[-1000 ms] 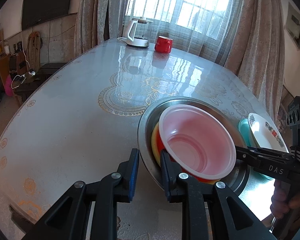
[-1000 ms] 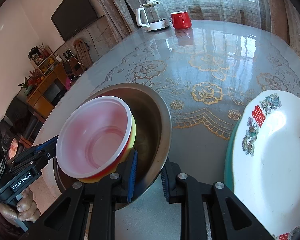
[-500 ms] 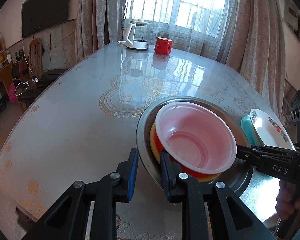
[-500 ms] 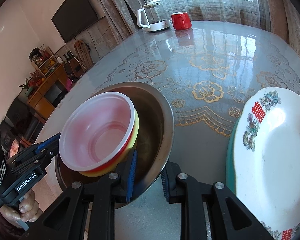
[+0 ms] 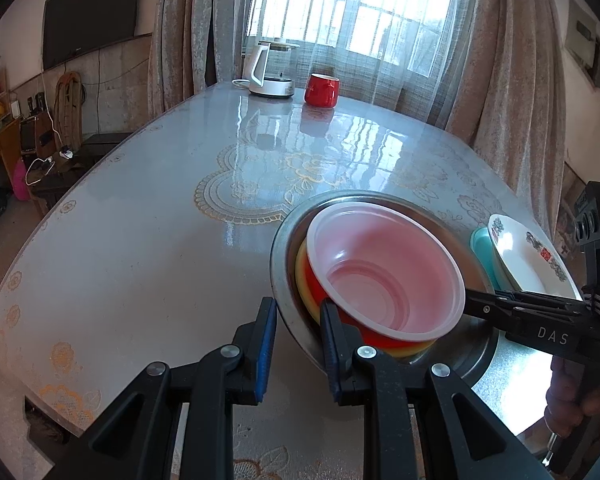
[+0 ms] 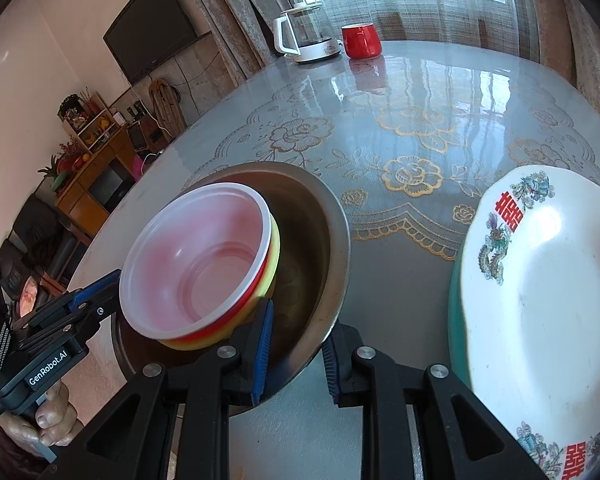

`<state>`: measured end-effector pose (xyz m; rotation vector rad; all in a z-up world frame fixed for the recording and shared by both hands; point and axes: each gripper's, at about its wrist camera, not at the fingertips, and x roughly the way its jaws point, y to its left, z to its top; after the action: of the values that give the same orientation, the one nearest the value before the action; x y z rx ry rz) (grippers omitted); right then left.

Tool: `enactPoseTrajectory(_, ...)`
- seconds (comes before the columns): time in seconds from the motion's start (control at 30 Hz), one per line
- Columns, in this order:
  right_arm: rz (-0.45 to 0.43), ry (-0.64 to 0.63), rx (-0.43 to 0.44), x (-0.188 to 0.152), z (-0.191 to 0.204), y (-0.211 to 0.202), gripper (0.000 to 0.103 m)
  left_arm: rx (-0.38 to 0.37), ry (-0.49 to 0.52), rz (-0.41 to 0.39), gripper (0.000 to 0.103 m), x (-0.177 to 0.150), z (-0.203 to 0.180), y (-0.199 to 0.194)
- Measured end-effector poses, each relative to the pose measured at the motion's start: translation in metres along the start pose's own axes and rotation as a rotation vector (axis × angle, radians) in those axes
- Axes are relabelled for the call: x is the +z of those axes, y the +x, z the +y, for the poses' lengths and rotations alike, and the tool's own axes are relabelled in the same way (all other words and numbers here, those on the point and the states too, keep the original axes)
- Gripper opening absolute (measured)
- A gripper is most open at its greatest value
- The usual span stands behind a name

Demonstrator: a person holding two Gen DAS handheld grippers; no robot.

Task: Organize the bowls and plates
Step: 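Lift the steel basin with the bowls and carry it toward the plate stack, then lower the steel basin onto the white plate stack with the right gripper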

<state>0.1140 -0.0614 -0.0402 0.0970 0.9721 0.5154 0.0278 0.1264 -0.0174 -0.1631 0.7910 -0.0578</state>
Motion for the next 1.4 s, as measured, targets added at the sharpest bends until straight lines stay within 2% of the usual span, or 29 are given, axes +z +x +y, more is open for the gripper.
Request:
enactPoseTrajectory(0.37,-0.022,-0.047,-0.005,-0.002,0.008,-0.006,0.024,-0.034,-0.026,-0.004,0.021,-0.006,0.007,-0.006)
enactPoseTrajectory(0.8,-0.06,-0.038,0.007,0.0,0.002,-0.022,0.025,-0.059,-0.003,-0.043,0.021,0.001,-0.001,-0.019)
enactPoseTrajectory(1.13,-0.123,-0.002,-0.003,-0.001,-0.011,-0.051,0.025,-0.089,0.044,-0.078,0.022,0.019,-0.026,-0.026)
enactPoseTrajectory(1.4,-0.194,0.047,-0.045,-0.004,-0.035,-0.088,0.025,-0.163,0.092,-0.094,0.022,0.039,-0.062,-0.026)
